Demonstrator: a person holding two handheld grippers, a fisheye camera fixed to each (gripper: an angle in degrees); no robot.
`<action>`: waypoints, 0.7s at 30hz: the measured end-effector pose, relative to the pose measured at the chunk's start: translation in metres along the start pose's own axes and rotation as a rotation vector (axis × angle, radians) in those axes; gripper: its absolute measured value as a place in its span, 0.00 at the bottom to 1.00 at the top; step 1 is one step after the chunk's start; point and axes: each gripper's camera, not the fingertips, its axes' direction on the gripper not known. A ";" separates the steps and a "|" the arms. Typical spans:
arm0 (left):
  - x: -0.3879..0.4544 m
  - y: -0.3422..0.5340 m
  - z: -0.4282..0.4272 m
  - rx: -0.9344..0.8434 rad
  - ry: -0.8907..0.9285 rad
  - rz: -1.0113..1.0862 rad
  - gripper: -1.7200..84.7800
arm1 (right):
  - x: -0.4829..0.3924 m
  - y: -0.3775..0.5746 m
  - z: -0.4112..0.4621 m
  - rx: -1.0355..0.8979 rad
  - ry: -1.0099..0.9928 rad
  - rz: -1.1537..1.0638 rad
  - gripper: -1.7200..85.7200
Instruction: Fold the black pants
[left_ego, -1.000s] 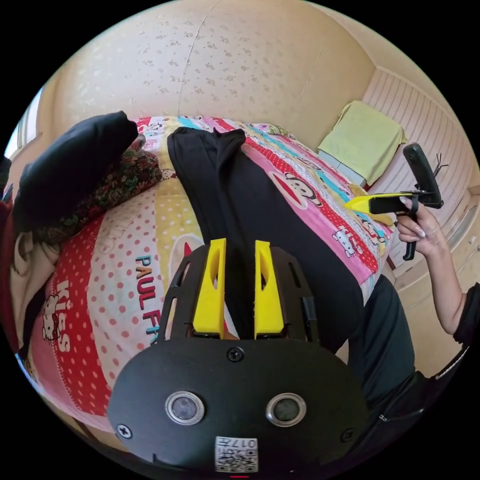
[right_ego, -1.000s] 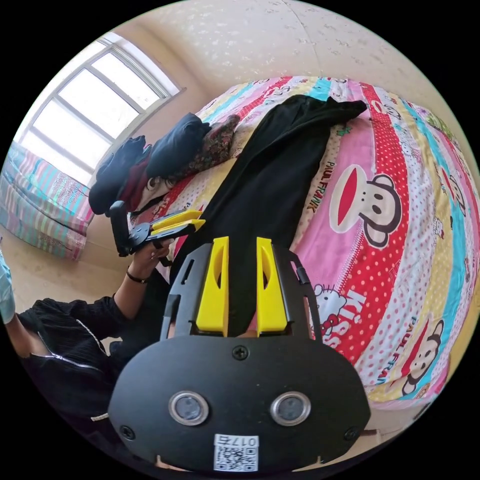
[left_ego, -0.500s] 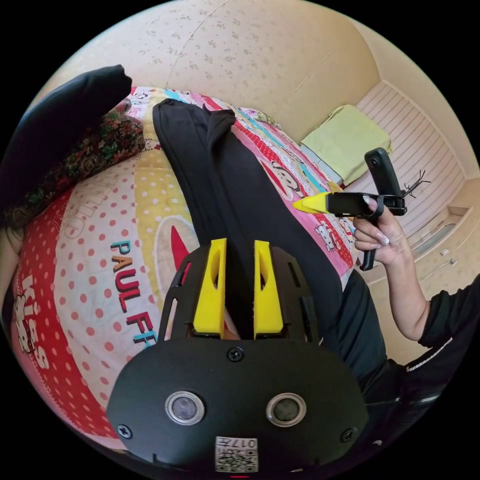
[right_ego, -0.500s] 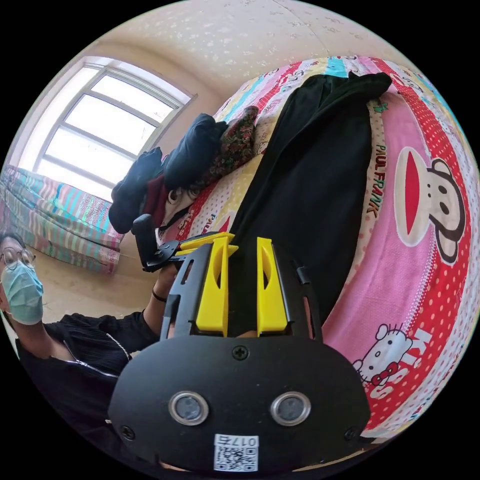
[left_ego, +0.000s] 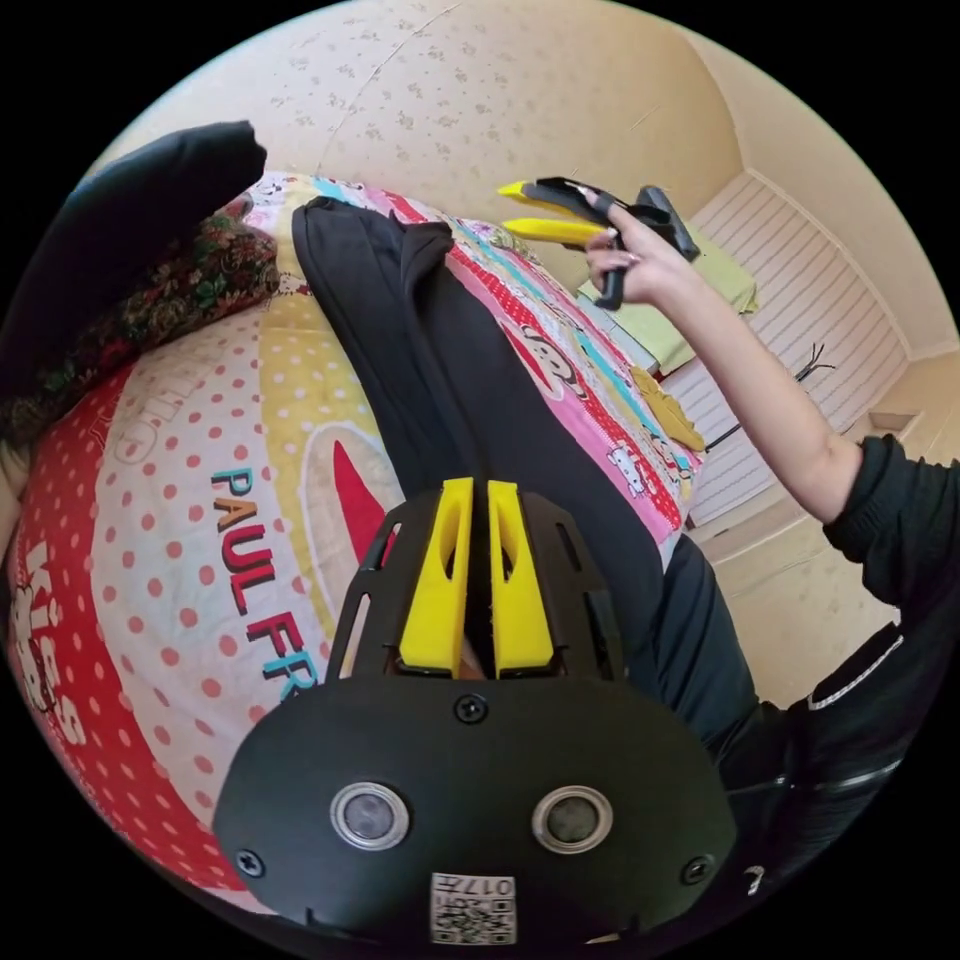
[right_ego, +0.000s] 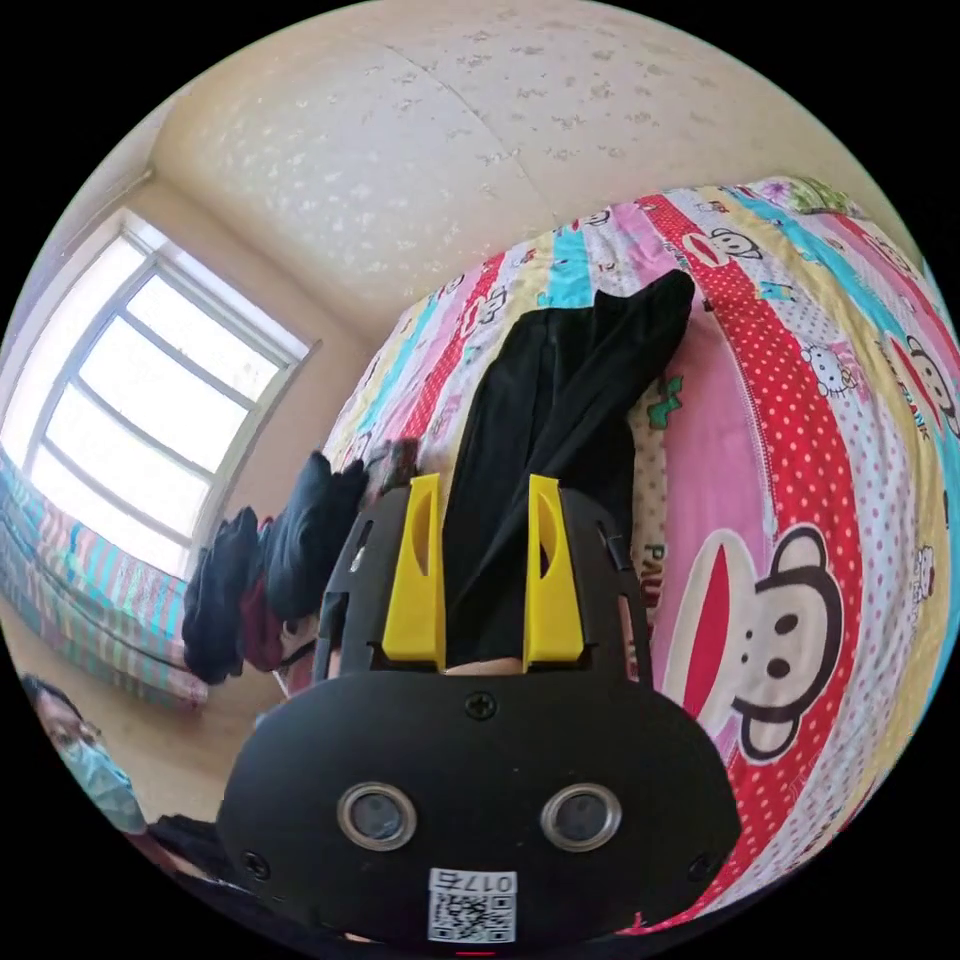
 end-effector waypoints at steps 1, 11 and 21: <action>-0.008 -0.001 0.000 -0.005 0.028 -0.014 0.06 | 0.020 -0.023 0.009 0.036 -0.009 0.021 0.17; -0.037 -0.006 -0.005 -0.014 0.103 -0.040 0.06 | 0.172 -0.094 0.066 0.172 0.027 0.293 0.18; -0.049 -0.003 -0.017 0.010 0.126 -0.046 0.06 | 0.229 -0.093 0.086 0.317 -0.265 0.466 0.10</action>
